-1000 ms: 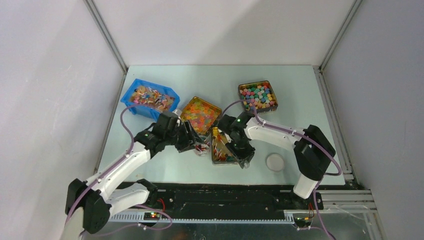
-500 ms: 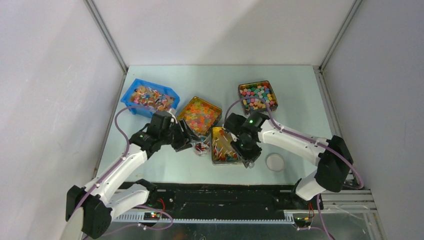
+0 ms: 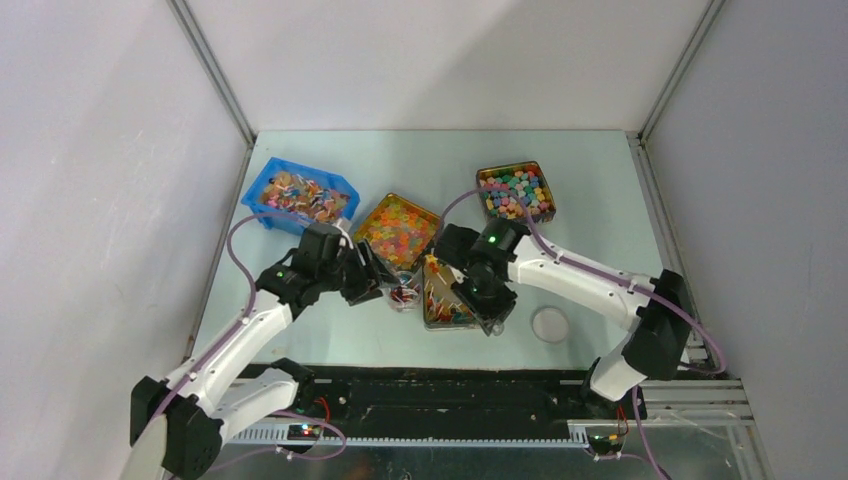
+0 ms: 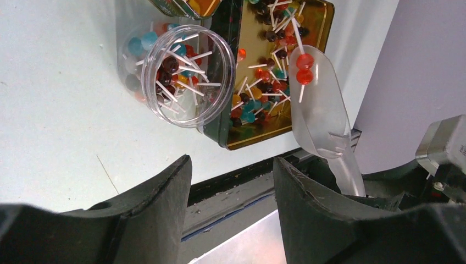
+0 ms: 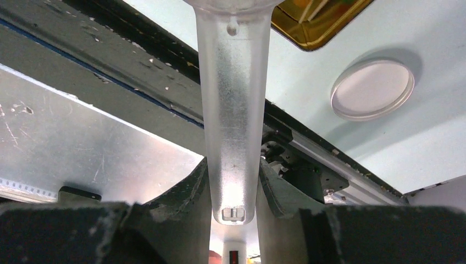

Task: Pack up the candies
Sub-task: Place the fake candies in the packing bottle.

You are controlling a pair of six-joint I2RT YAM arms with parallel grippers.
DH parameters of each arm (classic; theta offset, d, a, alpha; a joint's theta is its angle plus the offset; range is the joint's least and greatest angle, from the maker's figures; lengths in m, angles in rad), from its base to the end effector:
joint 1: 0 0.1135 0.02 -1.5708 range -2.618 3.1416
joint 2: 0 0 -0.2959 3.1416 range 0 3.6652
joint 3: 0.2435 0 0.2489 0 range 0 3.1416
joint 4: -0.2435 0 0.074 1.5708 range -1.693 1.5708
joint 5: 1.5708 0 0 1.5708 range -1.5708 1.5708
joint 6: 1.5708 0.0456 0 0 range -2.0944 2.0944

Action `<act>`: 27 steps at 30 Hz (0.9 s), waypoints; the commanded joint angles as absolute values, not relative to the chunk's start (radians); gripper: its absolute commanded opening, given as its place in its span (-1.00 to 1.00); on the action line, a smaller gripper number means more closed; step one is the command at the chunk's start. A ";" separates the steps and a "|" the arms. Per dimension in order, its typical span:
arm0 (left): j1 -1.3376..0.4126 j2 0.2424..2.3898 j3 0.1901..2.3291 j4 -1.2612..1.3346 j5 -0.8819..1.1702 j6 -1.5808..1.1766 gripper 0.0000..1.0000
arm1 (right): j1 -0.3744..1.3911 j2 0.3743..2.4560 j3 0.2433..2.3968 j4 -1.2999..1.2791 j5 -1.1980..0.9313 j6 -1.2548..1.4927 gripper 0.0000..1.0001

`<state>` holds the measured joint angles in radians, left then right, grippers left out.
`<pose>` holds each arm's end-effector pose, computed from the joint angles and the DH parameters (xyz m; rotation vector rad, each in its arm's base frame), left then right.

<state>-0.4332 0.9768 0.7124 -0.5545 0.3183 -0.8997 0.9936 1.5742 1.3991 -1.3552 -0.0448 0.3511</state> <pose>0.1604 -0.0899 0.2678 -0.4366 2.5438 -0.9535 0.1479 0.2309 0.3070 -0.9916 2.9755 0.0945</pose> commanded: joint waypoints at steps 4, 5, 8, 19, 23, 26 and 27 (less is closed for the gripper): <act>-0.426 0.904 0.688 -0.590 0.289 -0.879 0.22 | 1.060 1.673 1.554 -1.415 -0.053 0.342 -1.00; -0.425 0.899 0.687 -0.603 0.278 -0.877 0.22 | 1.070 1.679 1.570 -1.416 -0.057 0.341 -1.00; -0.425 0.876 0.688 -0.640 0.244 -0.866 0.23 | 1.087 1.719 1.601 -1.421 -0.081 0.332 -1.00; -0.425 0.833 0.702 -0.731 0.173 -0.825 0.24 | 1.109 1.825 1.663 -1.457 -0.152 0.316 -1.00; -0.425 0.843 0.708 -0.736 0.170 -0.816 0.24 | 1.109 1.850 1.681 -1.469 -0.174 0.309 -1.00; -0.426 0.857 0.724 -0.747 0.164 -0.802 0.25 | 1.108 1.864 1.688 -1.477 -0.197 0.310 -1.00; -0.425 0.858 0.726 -0.752 0.161 -0.797 0.25 | 1.108 1.866 1.691 -1.479 -0.202 0.310 -1.00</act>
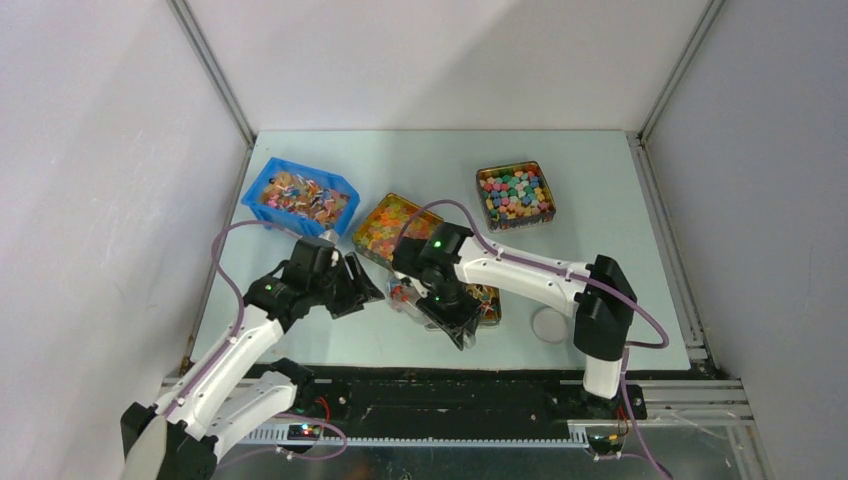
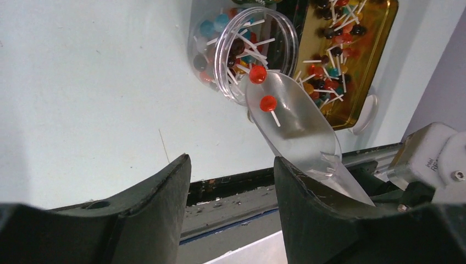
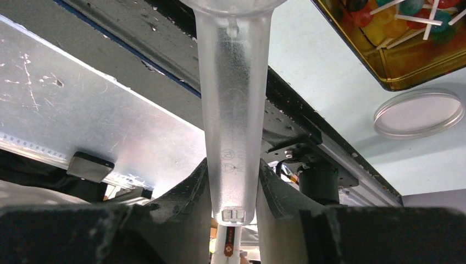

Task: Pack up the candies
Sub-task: Place the fake candies in the packing bottle.

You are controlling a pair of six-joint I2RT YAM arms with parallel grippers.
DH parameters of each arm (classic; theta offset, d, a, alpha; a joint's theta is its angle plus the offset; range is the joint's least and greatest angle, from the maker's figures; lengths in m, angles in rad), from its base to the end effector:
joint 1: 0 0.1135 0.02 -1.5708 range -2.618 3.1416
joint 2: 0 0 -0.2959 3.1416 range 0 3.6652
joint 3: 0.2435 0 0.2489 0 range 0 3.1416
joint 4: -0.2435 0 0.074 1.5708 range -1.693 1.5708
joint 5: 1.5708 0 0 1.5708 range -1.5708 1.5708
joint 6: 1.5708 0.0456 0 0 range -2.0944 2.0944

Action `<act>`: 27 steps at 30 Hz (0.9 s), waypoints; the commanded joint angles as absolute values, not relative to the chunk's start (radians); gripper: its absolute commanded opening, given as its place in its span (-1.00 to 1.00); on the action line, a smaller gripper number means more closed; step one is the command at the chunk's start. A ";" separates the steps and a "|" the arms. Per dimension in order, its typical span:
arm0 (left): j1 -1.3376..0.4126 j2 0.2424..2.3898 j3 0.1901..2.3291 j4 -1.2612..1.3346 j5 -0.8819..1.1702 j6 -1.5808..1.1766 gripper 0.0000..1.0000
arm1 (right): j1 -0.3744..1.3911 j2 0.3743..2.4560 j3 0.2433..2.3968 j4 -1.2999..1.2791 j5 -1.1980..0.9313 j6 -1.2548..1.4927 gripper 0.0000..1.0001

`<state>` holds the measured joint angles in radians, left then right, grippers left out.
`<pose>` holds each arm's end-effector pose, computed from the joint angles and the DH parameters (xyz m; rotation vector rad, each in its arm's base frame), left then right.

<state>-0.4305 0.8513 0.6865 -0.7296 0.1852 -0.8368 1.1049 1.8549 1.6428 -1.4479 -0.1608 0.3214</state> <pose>0.1305 -0.0692 0.2630 -0.4423 2.5689 -0.7375 0.1467 0.3080 0.2868 1.1232 -2.7469 -0.0942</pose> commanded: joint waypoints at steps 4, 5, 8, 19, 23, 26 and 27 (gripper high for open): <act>-0.426 0.858 0.727 -0.757 0.158 -0.791 0.26 | 1.102 1.876 1.699 -1.485 -0.218 0.311 -1.00; -0.425 0.857 0.725 -0.758 0.157 -0.790 0.26 | 1.101 1.880 1.700 -1.487 -0.223 0.311 -1.00; -0.425 0.853 0.718 -0.757 0.157 -0.792 0.28 | 1.088 1.884 1.704 -1.489 -0.239 0.309 -1.00; -0.426 0.838 0.713 -0.756 0.151 -0.792 0.40 | 1.022 1.917 1.734 -1.519 -0.314 0.280 -1.00; -0.425 0.841 0.706 -0.751 0.152 -0.793 0.40 | 0.995 1.923 1.731 -1.519 -0.337 0.266 -1.00; -0.426 0.844 0.705 -0.750 0.154 -0.792 0.40 | 0.980 1.928 1.731 -1.510 -0.381 0.253 -1.00; -0.425 0.845 0.705 -0.751 0.155 -0.791 0.40 | 0.975 1.930 1.733 -1.507 -0.392 0.250 -1.00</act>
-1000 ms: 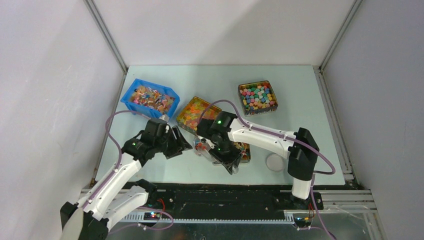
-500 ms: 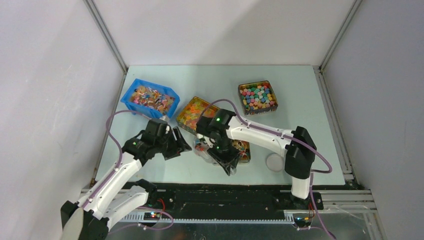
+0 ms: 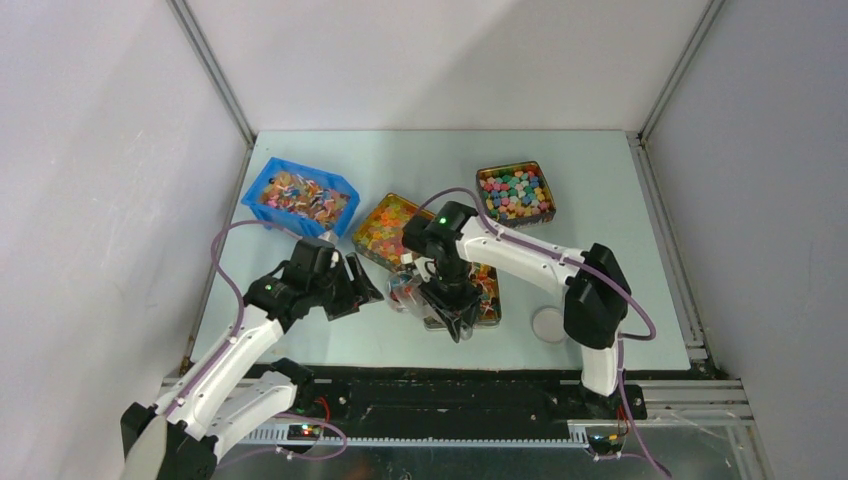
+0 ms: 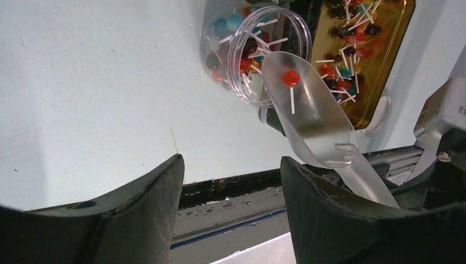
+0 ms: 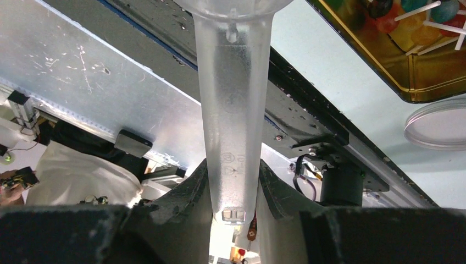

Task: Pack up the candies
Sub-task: Place the fake candies in the packing bottle.

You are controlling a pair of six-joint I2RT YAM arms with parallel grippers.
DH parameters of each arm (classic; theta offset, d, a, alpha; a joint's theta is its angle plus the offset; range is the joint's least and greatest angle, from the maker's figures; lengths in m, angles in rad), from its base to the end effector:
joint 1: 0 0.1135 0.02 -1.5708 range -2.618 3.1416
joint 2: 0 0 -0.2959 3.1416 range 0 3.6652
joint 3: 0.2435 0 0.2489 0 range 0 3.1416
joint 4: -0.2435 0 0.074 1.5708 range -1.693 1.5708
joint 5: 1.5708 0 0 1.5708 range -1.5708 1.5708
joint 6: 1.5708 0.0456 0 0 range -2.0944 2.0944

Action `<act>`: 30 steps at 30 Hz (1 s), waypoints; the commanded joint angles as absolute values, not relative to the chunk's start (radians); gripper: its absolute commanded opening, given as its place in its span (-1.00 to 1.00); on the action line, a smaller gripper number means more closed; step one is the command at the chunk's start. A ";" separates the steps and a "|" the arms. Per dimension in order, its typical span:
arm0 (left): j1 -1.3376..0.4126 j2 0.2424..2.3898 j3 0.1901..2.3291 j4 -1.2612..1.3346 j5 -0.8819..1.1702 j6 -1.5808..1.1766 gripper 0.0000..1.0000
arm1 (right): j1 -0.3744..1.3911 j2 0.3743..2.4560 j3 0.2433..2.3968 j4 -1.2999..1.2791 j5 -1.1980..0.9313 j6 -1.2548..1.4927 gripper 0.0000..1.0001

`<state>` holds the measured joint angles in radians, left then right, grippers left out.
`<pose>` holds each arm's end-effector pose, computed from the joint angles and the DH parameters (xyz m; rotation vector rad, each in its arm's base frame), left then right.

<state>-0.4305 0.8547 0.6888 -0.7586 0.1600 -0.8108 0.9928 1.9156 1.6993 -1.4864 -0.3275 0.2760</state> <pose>0.1293 -0.0674 0.2610 -0.4266 2.5893 -0.6820 0.1808 0.3040 0.2826 0.9639 -2.6613 -0.2659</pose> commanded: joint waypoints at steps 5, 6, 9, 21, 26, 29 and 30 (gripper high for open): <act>-0.425 0.851 0.708 -0.751 0.156 -0.790 0.40 | 0.966 1.941 1.728 -1.500 -0.475 0.233 -1.00; -0.425 0.851 0.708 -0.751 0.156 -0.790 0.40 | 0.964 1.943 1.726 -1.499 -0.495 0.233 -1.00; -0.425 0.855 0.709 -0.746 0.158 -0.791 0.41 | 0.959 1.943 1.717 -1.497 -0.533 0.229 -1.00; -0.425 0.864 0.712 -0.749 0.160 -0.789 0.41 | 0.886 1.913 1.656 -1.419 -0.656 0.268 -1.00; -0.425 0.871 0.719 -0.750 0.158 -0.785 0.42 | 0.858 1.892 1.602 -1.369 -0.746 0.282 -1.00; -0.425 0.874 0.721 -0.746 0.159 -0.785 0.42 | 0.839 1.874 1.561 -1.332 -0.787 0.296 -1.00; -0.425 0.874 0.721 -0.745 0.159 -0.787 0.42 | 0.831 1.871 1.548 -1.324 -0.795 0.303 -1.00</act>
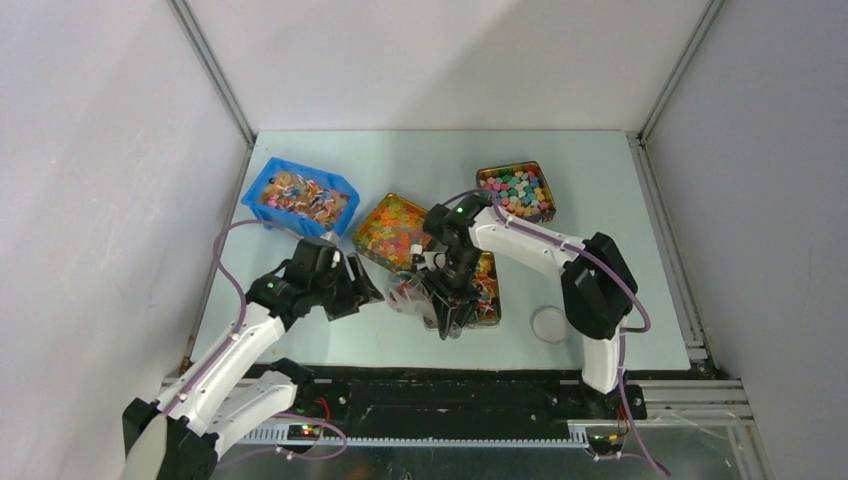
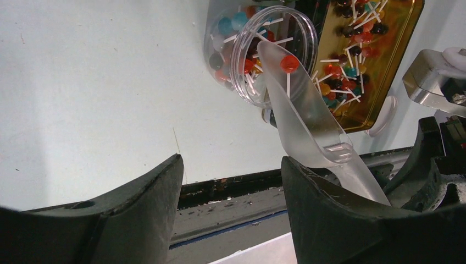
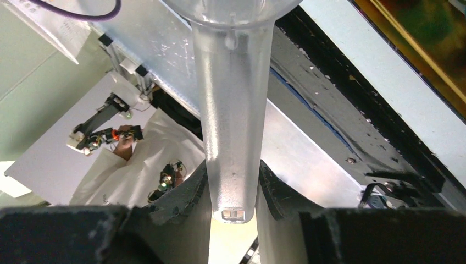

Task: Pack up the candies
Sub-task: Place the fake candies in the packing bottle.

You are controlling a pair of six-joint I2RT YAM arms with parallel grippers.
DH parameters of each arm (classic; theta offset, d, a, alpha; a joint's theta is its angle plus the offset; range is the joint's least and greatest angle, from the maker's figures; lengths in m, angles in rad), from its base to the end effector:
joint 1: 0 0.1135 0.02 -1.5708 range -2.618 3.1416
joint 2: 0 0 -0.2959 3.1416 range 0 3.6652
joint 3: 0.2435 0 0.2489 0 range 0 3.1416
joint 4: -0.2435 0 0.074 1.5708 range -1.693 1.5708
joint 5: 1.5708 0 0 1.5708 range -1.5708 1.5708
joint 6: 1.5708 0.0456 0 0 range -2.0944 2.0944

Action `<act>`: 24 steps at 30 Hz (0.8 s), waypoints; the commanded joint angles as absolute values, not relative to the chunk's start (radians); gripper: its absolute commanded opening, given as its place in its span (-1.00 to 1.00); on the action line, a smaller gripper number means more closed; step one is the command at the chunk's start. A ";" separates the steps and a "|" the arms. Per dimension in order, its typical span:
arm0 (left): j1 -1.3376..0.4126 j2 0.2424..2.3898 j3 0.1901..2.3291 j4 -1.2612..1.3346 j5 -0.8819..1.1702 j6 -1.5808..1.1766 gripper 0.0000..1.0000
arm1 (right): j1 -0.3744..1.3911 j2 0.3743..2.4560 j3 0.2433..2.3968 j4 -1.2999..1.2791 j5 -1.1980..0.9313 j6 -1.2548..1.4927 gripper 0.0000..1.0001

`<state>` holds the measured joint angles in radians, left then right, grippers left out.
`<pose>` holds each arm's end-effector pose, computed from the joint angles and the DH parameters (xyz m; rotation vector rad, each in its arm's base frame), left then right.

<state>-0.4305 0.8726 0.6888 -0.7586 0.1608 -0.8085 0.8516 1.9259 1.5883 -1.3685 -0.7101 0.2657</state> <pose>0.1316 -0.0685 0.2587 -0.4282 2.6067 -0.6715 0.2122 0.2874 0.2600 0.6786 -2.4729 -0.7139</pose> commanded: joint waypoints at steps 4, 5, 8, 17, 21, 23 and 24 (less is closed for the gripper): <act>-0.425 0.871 0.717 -0.744 0.162 -0.788 0.42 | 0.813 1.853 1.522 -1.284 -0.852 0.325 -1.00; -0.426 0.870 0.716 -0.743 0.163 -0.788 0.42 | 0.811 1.848 1.520 -1.280 -0.874 0.328 -1.00; -0.425 0.870 0.715 -0.739 0.167 -0.791 0.42 | 0.808 1.840 1.513 -1.262 -0.920 0.337 -1.00; -0.426 0.897 0.748 -0.725 0.176 -0.789 0.42 | 0.804 1.816 1.502 -1.254 -0.963 0.365 -1.00; -0.426 0.913 0.762 -0.712 0.179 -0.791 0.42 | 0.803 1.816 1.502 -1.277 -0.958 0.362 -1.00; -0.426 0.923 0.769 -0.702 0.182 -0.793 0.43 | 0.802 1.817 1.498 -1.281 -0.958 0.362 -1.00; -0.426 0.932 0.774 -0.697 0.186 -0.795 0.42 | 0.802 1.818 1.498 -1.282 -0.959 0.360 -1.00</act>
